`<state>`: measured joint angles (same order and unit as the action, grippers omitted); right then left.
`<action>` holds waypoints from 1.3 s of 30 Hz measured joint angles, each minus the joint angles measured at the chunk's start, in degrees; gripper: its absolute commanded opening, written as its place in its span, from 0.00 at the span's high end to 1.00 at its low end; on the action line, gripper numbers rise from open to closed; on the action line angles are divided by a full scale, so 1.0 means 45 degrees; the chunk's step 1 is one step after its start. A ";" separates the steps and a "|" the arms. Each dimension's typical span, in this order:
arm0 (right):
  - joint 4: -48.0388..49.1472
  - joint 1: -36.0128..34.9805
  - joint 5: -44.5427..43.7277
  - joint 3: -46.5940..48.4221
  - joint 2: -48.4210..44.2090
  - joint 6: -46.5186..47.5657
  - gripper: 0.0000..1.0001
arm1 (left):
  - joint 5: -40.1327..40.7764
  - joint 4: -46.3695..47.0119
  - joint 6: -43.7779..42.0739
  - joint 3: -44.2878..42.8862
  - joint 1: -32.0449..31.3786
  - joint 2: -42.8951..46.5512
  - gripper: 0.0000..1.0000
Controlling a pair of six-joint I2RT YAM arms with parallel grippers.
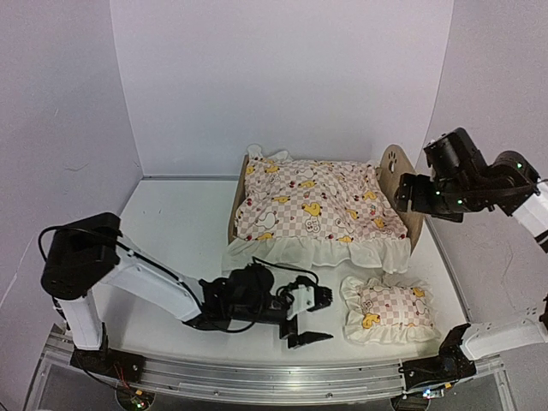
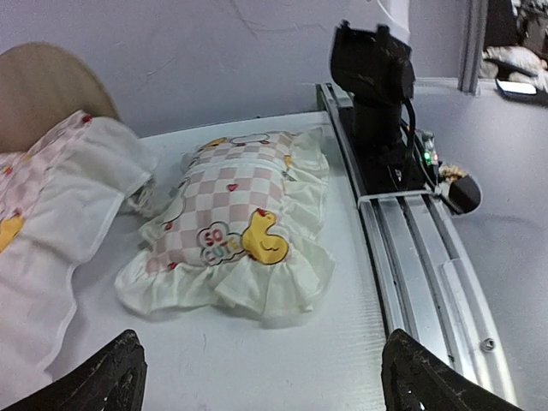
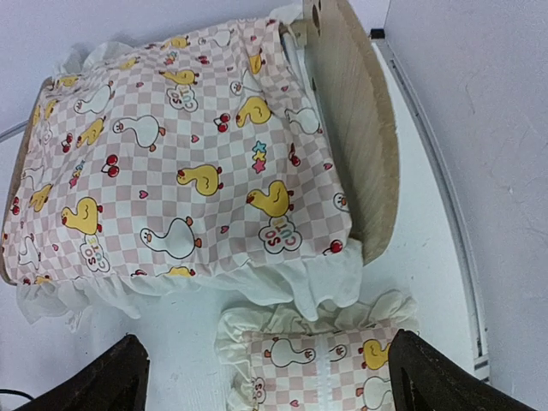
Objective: Set up the pet bed
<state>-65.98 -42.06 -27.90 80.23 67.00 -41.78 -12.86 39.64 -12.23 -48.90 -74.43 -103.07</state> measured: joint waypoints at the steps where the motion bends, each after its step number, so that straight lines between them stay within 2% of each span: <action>1: 0.0024 0.0000 -0.0112 -0.0005 -0.0345 0.0355 0.02 | 0.0005 0.0117 -0.0651 -0.0491 -0.0228 -0.0714 0.04; 6: 0.0641 0.0005 -0.0141 -0.0432 -0.1923 0.1821 0.02 | -0.0053 -0.0058 -0.3215 -0.2336 -0.1127 -0.3376 0.06; 9: 0.0826 0.0005 -0.0024 -0.0680 -0.2506 0.2336 0.02 | 0.0243 -0.0267 -0.4017 -0.3755 -0.1229 -0.4673 0.08; 12: 0.1010 0.0005 0.0155 -0.0957 -0.2924 0.2574 0.02 | 0.0709 -0.0335 -0.4454 -0.5144 -0.1219 -0.5722 0.14; 14: 0.1035 0.0005 0.0364 -0.1137 -0.3186 0.2637 0.02 | 0.1282 -0.0471 -0.4726 -0.6154 -0.1214 -0.6475 0.22; 19: 0.1107 0.0005 0.0865 -0.1248 -0.3619 0.2657 0.02 | 0.3269 -0.0811 -0.5542 -0.7936 -0.1214 -0.8000 0.57; 21: 0.1107 0.0005 0.1035 -0.1248 -0.3750 0.2657 0.02 | 0.4284 -0.0903 -0.5780 -0.8374 -0.1224 -0.8228 0.84; 22: 0.1112 0.0005 0.1093 -0.1253 -0.3813 0.2657 0.02 | 0.4745 -0.0957 -0.5897 -0.8442 -0.1234 -0.8242 0.95; 23: 0.1107 0.0005 0.1132 -0.1253 -0.3857 0.2657 0.02 | 0.5144 -0.1015 -0.5926 -0.8471 -0.1253 -0.8242 1.00; 24: 0.1107 0.0005 0.1185 -0.1253 -0.3905 0.2657 0.02 | 0.5688 -0.1078 -0.6028 -0.8505 -0.1302 -0.8228 1.00; 28: 0.1112 0.0005 0.1423 -0.1243 -0.3978 0.2744 0.02 | 0.7048 -0.2497 -0.5678 -0.8000 -0.1447 -0.7218 1.00; 32: 0.1137 0.0005 0.2040 -0.0947 -0.3672 0.3220 0.02 | 0.7038 -0.6037 -0.3696 -0.7708 -0.1545 -0.4430 1.00; 36: 0.1622 0.0005 0.2987 -0.0359 -0.2875 0.3721 0.02 | 0.5421 -0.9520 -0.0568 -0.8602 -0.1117 -0.1345 1.00; 39: 0.2229 0.0005 0.3463 -0.0223 -0.2356 0.3861 0.02 | 0.2871 -1.0550 0.2147 -0.8466 0.0233 0.0500 1.00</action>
<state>-55.94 -42.04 -12.32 79.22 56.40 -24.40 0.05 -7.84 -2.57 -87.00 -73.38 -100.82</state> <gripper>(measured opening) 0.984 0.018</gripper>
